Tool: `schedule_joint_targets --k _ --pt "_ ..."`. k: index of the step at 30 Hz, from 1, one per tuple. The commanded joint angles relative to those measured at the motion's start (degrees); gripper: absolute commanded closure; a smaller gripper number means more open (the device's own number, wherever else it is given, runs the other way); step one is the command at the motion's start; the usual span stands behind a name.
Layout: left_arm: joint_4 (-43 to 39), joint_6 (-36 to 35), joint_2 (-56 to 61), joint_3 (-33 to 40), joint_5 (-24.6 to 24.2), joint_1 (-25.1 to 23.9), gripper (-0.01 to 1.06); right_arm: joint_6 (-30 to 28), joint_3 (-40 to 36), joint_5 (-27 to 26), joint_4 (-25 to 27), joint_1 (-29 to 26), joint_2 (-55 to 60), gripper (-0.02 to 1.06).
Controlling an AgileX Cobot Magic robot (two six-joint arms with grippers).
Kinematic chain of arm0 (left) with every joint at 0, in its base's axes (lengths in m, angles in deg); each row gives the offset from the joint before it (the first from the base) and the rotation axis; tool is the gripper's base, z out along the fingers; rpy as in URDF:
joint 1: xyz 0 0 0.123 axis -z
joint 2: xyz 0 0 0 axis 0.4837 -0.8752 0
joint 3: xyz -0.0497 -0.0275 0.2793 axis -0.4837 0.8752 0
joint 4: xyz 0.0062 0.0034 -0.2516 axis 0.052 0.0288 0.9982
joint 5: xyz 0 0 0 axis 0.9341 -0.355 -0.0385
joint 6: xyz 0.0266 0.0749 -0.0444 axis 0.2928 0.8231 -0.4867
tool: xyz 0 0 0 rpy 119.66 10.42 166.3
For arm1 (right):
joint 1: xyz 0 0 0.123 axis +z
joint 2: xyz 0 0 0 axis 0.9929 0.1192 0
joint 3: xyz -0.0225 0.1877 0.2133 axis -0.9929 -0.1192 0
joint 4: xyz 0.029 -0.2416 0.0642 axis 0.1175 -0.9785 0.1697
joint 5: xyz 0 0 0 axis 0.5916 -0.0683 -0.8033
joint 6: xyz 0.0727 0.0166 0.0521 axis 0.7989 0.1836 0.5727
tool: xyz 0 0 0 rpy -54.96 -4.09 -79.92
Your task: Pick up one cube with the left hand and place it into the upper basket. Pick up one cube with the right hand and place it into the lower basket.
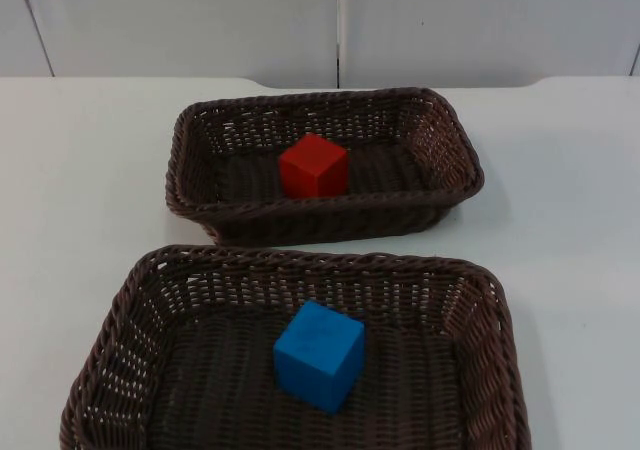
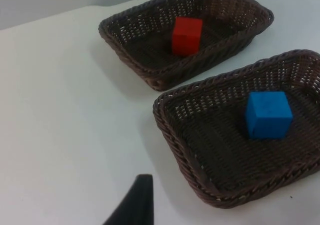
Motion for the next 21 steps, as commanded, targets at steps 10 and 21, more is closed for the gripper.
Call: schedule_joint_targets --k 10,21 --pt "-0.1 -0.1 0.25 0.28 -0.12 -0.06 0.0 -0.58 -0.39 -0.12 -0.2 0.39 -0.23 0.16" --pt "-0.1 -0.1 0.25 0.28 -0.12 -0.06 0.0 -3.15 -0.39 -0.12 -0.91 0.39 -0.23 0.16"
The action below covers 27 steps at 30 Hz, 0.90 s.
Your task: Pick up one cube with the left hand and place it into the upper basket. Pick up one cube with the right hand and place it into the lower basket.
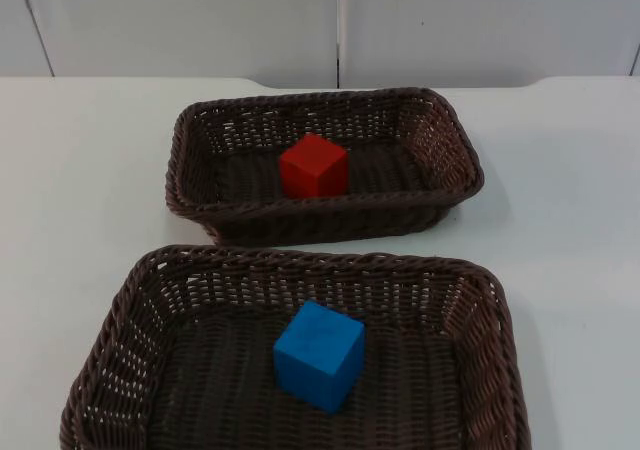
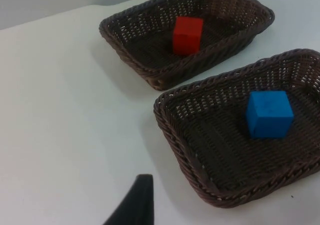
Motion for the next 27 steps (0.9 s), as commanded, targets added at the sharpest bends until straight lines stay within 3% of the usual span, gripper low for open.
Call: schedule_joint_targets --k 1,5,8,27 --pt "0.04 -0.1 0.25 0.28 -0.12 -0.06 0.0 -0.56 -0.39 -0.12 -0.28 0.39 -0.23 0.16" --pt "0.04 -0.1 0.25 0.28 -0.12 -0.06 0.0 -0.54 -0.39 -0.12 -0.17 0.39 -0.23 0.15" --pt "0.04 -0.1 0.25 0.28 -0.12 -0.06 0.0 -0.54 -0.39 -0.12 -0.17 0.39 -0.23 -0.01" --pt "0.04 -0.1 0.25 0.28 -0.12 -0.06 0.0 -0.69 -0.39 -0.24 -0.06 -0.3 -0.23 -0.01"
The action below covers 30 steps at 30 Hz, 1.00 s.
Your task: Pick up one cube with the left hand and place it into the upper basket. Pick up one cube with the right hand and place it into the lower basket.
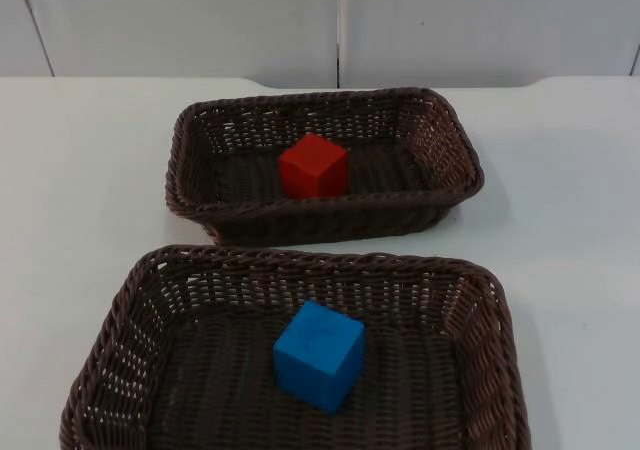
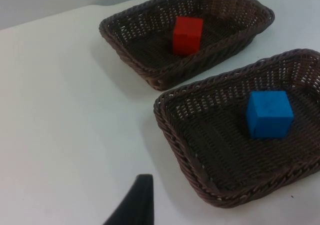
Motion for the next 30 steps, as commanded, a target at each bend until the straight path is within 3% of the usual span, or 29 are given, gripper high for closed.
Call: schedule_joint_targets --k 1,12,17,30 --pt "0.04 -0.1 0.25 0.28 -0.12 -0.06 0.0 -0.39 -0.39 -0.24 -0.06 -0.84 -0.23 -0.01" --pt "0.04 -0.1 0.25 0.28 -0.12 -0.06 0.0 -0.39 -0.39 -0.24 -0.06 -11.96 -0.23 -0.01" --pt "0.04 -0.1 0.25 0.28 -0.12 -0.06 0.0 -0.26 -0.39 -0.24 -0.06 -23.4 -0.23 -0.01" --pt "0.04 -0.1 0.25 0.28 -0.12 -0.06 0.0 -0.26 -0.39 -0.24 -0.06 -41.94 -0.23 -0.01"
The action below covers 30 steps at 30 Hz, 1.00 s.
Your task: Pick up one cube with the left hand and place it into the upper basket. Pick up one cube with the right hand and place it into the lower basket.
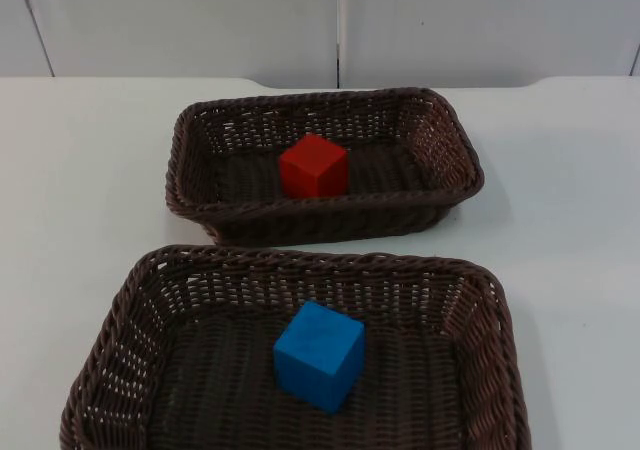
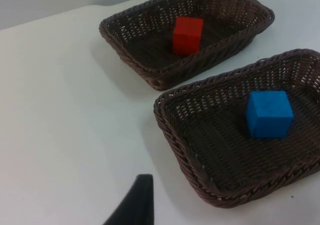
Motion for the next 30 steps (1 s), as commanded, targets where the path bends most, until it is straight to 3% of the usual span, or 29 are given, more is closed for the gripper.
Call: schedule_joint_targets --k 1,5,30 --pt "0.04 -0.1 0.25 0.28 -0.12 -0.06 0.0 -0.26 -0.39 -0.24 -0.06 -2.6 -0.23 -0.01" --pt "0.04 -0.1 0.25 0.28 -0.12 -0.06 0.0 -0.26 -0.39 -0.24 -0.06 -5.73 -0.23 -0.01" --pt "0.04 -0.1 0.25 0.28 -0.12 -0.06 0.0 -0.38 -0.39 -0.24 -0.06 -5.89 -0.23 -0.01"
